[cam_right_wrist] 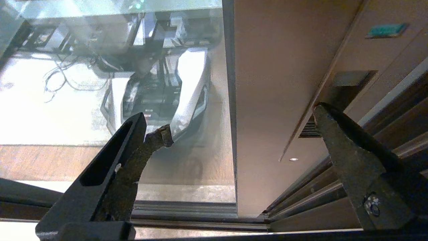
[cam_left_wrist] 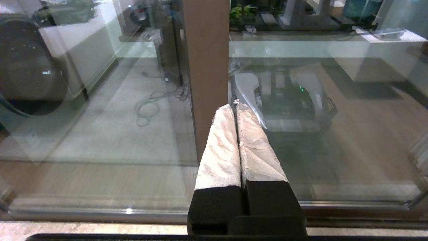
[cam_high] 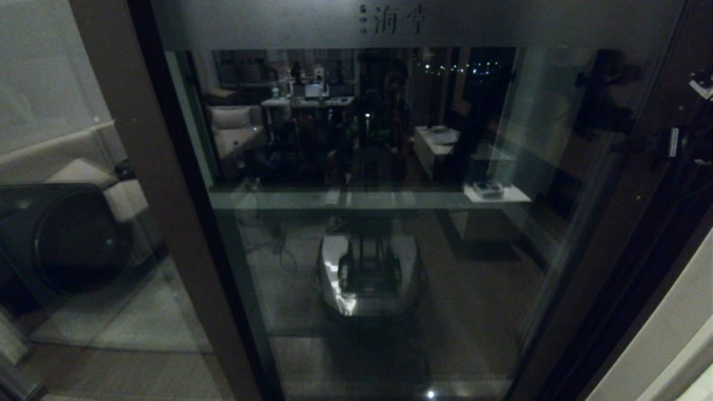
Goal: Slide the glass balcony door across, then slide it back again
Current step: Open the slid door
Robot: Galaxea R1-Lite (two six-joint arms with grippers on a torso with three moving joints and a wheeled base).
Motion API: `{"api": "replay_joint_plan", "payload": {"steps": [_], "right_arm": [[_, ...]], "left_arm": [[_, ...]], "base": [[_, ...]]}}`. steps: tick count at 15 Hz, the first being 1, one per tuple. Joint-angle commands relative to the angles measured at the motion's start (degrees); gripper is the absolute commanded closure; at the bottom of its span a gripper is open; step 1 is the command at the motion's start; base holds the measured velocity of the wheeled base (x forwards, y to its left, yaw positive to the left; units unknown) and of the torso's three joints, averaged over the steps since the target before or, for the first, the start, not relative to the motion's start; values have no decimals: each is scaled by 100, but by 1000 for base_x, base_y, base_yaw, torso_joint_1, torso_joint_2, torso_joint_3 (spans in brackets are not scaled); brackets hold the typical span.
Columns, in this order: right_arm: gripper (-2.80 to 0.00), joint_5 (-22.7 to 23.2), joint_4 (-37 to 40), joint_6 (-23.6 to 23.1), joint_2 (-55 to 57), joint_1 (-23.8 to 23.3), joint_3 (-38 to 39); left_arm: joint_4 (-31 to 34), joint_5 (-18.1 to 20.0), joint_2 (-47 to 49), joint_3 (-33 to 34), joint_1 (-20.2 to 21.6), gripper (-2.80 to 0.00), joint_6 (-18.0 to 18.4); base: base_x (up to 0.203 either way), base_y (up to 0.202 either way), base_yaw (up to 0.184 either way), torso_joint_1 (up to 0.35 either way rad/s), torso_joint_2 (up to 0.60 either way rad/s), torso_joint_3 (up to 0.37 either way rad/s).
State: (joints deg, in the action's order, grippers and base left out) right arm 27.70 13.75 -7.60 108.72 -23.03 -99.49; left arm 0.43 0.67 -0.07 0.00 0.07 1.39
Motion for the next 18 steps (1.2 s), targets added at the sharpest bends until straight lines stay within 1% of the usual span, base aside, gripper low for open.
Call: {"api": "replay_joint_plan", "payload": {"steps": [1, 3, 8, 10, 12, 13, 14, 16, 18], "right_arm": [[-280, 10, 14, -4, -167, 166, 176], [-280, 8, 14, -4, -228, 247, 281], [-280, -1, 14, -4, -267, 273, 319], [-280, -17, 14, -6, -351, 244, 384], [-280, -16, 13, -39, -544, 105, 551], [-280, -50, 13, -159, -623, 65, 624], [-280, -223, 14, -305, -664, -1, 675], [-280, -648, 14, -380, -656, -49, 642], [-280, -669, -3, -383, -598, -174, 581]], "left_arm": [[1, -5, 7, 9, 1, 0, 1], [1, 3, 7, 9, 1, 0, 7], [1, -3, 7, 9, 1, 0, 1], [1, 3, 7, 9, 1, 0, 1], [1, 3, 7, 9, 1, 0, 1], [1, 1, -1, 9, 1, 0, 1], [1, 3, 7, 9, 1, 0, 1], [1, -1, 7, 9, 1, 0, 1], [1, 3, 0, 9, 1, 0, 1]], "base": [[0, 0, 0, 0, 0, 0], [0, 0, 0, 0, 0, 0], [0, 0, 0, 0, 0, 0], [0, 0, 0, 0, 0, 0], [0, 0, 0, 0, 0, 0], [0, 0, 0, 0, 0, 0], [0, 0, 0, 0, 0, 0], [0, 0, 0, 0, 0, 0], [0, 0, 0, 0, 0, 0]]}}
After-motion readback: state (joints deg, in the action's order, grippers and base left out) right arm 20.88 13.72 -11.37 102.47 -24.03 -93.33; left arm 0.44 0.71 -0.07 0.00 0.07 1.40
